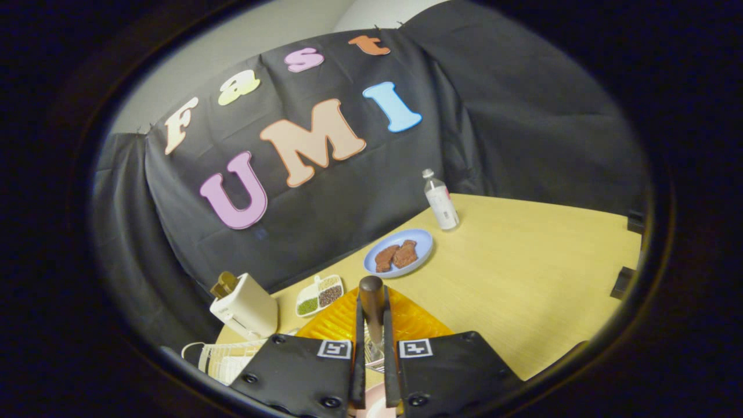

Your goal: Take the plate from the dish rack, then take the spoon from the basket and place it into the plate.

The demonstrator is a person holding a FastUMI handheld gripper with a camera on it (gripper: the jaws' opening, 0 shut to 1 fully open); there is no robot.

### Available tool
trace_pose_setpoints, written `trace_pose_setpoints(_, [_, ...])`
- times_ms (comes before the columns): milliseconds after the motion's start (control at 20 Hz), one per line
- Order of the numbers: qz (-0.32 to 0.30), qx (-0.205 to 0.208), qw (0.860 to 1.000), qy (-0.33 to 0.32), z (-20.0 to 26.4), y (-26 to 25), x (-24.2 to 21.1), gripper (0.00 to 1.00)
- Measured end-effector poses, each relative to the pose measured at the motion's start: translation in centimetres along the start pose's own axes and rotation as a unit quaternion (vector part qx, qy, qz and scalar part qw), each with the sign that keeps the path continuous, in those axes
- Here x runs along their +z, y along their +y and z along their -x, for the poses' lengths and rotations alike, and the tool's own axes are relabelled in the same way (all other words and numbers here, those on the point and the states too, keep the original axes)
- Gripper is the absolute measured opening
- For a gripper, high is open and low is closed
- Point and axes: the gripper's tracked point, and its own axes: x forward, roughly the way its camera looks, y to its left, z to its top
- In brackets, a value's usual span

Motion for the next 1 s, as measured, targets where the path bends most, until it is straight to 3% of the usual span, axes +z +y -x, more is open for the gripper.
trace_pose_setpoints(250, [-0.004, 0.003, 0.999, -0.041, 3.4, 0.1, 3.7, 0.16])
trace_pose_setpoints(450, [-0.017, -0.007, 0.999, -0.036, 6.1, -0.6, 3.6, 0.16])
trace_pose_setpoints(1000, [-0.040, -0.049, 0.996, 0.056, 8.1, -4.5, -6.7, 0.16])
